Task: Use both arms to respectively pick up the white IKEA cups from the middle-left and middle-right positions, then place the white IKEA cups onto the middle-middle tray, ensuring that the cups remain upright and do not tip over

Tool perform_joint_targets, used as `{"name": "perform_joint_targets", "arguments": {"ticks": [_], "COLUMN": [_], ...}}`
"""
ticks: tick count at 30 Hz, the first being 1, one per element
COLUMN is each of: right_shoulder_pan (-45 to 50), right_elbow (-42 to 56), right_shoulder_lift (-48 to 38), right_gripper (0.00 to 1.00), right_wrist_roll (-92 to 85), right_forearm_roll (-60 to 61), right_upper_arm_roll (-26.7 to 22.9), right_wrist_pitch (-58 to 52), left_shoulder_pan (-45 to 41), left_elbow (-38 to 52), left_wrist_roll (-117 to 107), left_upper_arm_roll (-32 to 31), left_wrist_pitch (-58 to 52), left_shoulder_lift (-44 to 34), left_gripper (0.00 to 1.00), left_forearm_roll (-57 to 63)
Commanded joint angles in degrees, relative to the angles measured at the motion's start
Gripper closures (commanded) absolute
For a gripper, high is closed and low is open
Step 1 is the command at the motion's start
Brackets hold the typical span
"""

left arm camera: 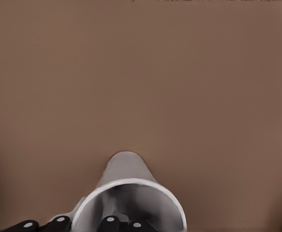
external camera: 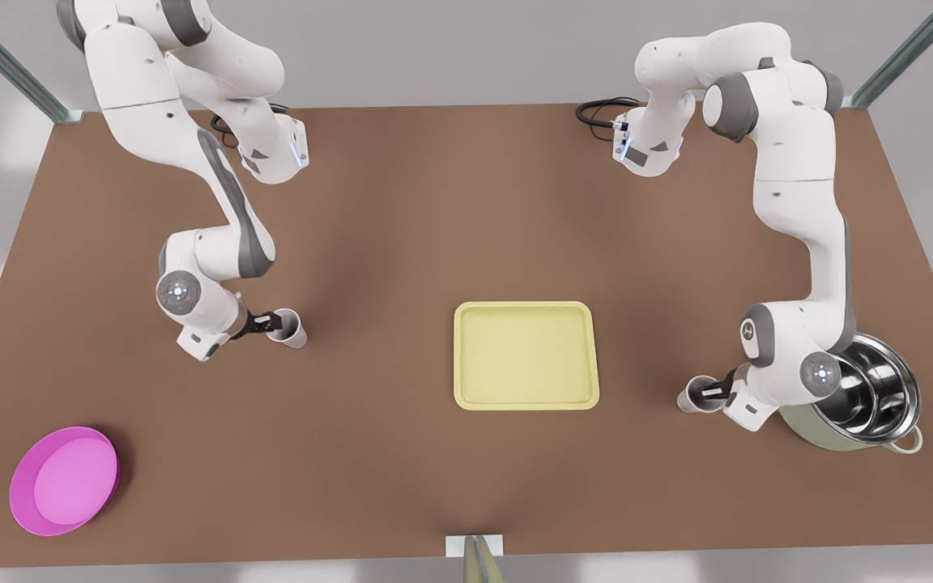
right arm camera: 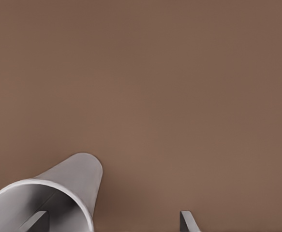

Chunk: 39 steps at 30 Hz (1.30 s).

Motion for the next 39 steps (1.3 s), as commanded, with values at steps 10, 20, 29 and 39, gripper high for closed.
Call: {"name": "perform_joint_targets", "arguments": {"ticks": [10,20,29,39], "right_shoulder_pan": [0.2,0.5,0.6,19.3], "right_elbow": [-3.4,-4.1,0.3,28.7], "right_shoulder_lift": [3.7,3.8,2.4,20.8], "right_gripper": [0.00,0.61,0.79,0.79], "right_wrist_roll": [1.9,1.0,0.3,35.7], "right_forearm_roll": [0.4,0.2,0.2,1.9], "right_upper_arm_roll": [0.0,0.0,6.0,12.9], "right_wrist_pitch": [9.7,11.8,11.4,9.8], "left_shoulder_pan": [-8.6,-10.0,-9.6,-6.6], "left_elbow": [2.1,1.4,0.2,0.4], "left_wrist_roll": [-26.4,-32.5,-32.3,-32.5], "left_upper_arm_roll": [-11.4,-14.8,-15.6,-16.8], "left_wrist_pitch": [-0.4,0.2,2.0,-6.8], "left_shoulder_lift": [-2.8,-0.5,1.4,-2.8], "left_gripper": [0.79,0.79,0.33,0.00], "left_forearm_roll": [-1.2,1.1,1.9,2.6]}}
